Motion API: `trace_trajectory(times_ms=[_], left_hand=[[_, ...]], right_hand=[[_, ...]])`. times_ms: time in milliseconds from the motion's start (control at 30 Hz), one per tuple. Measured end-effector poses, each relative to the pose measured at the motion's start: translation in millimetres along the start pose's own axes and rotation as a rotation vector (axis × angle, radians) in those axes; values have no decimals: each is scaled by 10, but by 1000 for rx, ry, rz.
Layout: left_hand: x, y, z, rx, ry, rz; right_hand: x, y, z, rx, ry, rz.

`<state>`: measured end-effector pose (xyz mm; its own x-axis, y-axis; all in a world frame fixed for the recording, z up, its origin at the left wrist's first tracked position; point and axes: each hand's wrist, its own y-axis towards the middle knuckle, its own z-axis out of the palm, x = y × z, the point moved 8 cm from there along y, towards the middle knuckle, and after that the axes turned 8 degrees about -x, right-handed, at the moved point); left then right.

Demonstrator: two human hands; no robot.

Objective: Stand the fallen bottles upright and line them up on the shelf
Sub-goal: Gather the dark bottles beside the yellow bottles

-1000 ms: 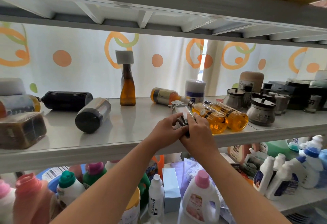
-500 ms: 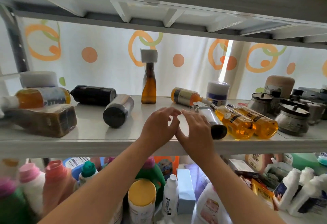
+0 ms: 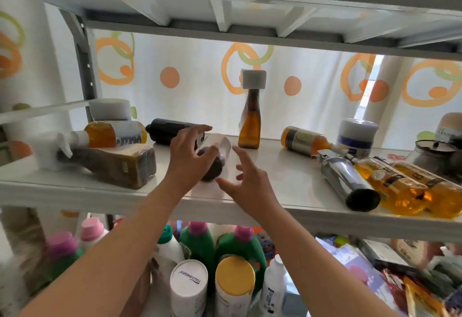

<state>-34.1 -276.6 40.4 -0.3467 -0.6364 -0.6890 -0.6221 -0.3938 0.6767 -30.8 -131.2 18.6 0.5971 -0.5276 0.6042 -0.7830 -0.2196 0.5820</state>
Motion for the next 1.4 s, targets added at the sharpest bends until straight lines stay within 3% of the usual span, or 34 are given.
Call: trace_trajectory(times_ms=[133, 200, 733, 1400], left_hand=[[310, -30, 170, 267, -159, -268], [333, -98, 223, 356, -218, -308], [225, -164, 189, 382, -108, -174], [-359, -521, 846, 490, -76, -68]], right_hand=[[23, 160, 166, 36, 62, 64], [16, 176, 260, 57, 69, 55], [-55, 86, 95, -36, 56, 37], [-386, -254, -758, -158, -213, -1]])
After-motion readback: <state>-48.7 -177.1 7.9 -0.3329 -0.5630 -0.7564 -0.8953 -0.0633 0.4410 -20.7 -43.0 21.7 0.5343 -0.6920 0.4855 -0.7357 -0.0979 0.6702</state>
